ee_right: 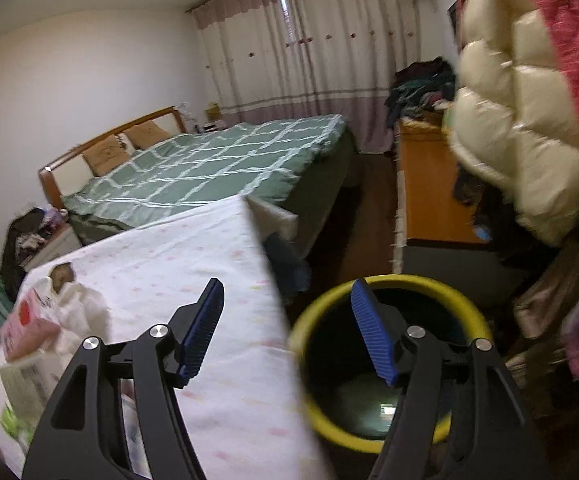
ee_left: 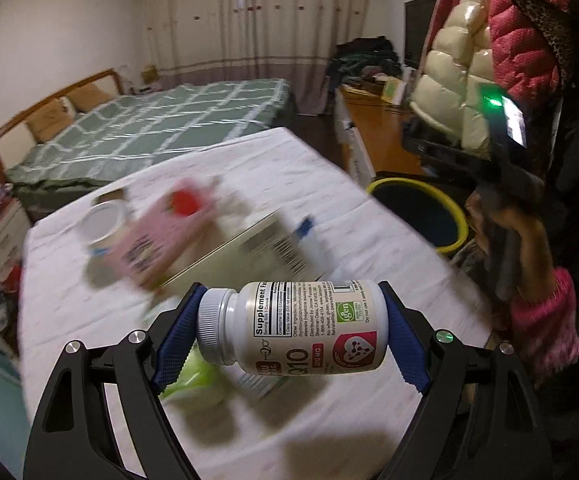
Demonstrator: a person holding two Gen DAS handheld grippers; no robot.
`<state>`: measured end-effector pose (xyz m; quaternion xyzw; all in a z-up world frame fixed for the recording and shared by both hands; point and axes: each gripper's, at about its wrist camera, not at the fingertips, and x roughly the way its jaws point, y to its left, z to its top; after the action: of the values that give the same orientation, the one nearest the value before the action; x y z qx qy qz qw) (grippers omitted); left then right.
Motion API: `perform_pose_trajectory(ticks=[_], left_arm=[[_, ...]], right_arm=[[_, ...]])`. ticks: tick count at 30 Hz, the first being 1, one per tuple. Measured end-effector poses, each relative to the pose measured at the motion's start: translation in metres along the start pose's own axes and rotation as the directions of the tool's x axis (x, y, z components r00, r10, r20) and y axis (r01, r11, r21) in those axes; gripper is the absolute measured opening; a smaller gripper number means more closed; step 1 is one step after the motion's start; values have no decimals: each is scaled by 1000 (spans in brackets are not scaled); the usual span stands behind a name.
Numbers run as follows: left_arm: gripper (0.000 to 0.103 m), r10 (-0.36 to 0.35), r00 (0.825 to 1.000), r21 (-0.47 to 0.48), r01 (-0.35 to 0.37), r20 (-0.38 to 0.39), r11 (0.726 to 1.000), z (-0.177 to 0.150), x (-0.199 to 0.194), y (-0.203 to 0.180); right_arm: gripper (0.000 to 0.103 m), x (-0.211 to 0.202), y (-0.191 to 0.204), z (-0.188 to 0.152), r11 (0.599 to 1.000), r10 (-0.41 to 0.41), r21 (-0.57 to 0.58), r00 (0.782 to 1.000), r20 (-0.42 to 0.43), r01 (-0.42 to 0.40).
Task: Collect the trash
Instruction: 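Carry the pill bottle with the left gripper over the bin and release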
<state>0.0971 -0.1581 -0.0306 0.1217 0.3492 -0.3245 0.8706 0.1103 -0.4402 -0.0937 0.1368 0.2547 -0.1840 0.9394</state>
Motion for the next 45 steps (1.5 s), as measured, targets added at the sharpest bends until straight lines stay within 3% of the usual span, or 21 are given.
perform_pose_trajectory(ticks=[5, 11, 15, 23, 27, 32, 37, 41, 45], left_arm=[[83, -87, 996, -11, 86, -28, 996, 44, 57, -44], [83, -141, 986, 17, 143, -88, 990, 92, 143, -114], [83, -129, 979, 45, 138, -160, 989, 114, 203, -163], [83, -52, 958, 112, 87, -281, 990, 120, 291, -215], [94, -20, 955, 122, 58, -295, 991, 116, 308, -222], [95, -34, 966, 90, 59, -258, 994, 119, 286, -205], [95, -31, 989, 24, 35, -143, 999, 129, 221, -160], [98, 39, 999, -15, -39, -2, 999, 133, 150, -108], [98, 171, 979, -110, -159, 111, 981, 124, 80, -34]], right_arm=[[66, -52, -63, 0, 992, -119, 46, 991, 66, 116], [68, -98, -104, -4, 984, -166, 78, 979, 116, 157], [68, -116, -117, -7, 987, -149, 87, 979, 137, 138], [68, -128, -133, -10, 989, -117, 110, 983, 139, 102], [69, -124, -132, -11, 989, -111, 113, 986, 125, 97], [69, -121, -128, -9, 989, -104, 117, 987, 124, 89], [69, -122, -120, -4, 987, -116, 126, 983, 142, 99], [69, -108, -102, -1, 990, -107, 107, 987, 116, 94], [69, -83, -74, -4, 996, -62, 69, 997, 56, 58]])
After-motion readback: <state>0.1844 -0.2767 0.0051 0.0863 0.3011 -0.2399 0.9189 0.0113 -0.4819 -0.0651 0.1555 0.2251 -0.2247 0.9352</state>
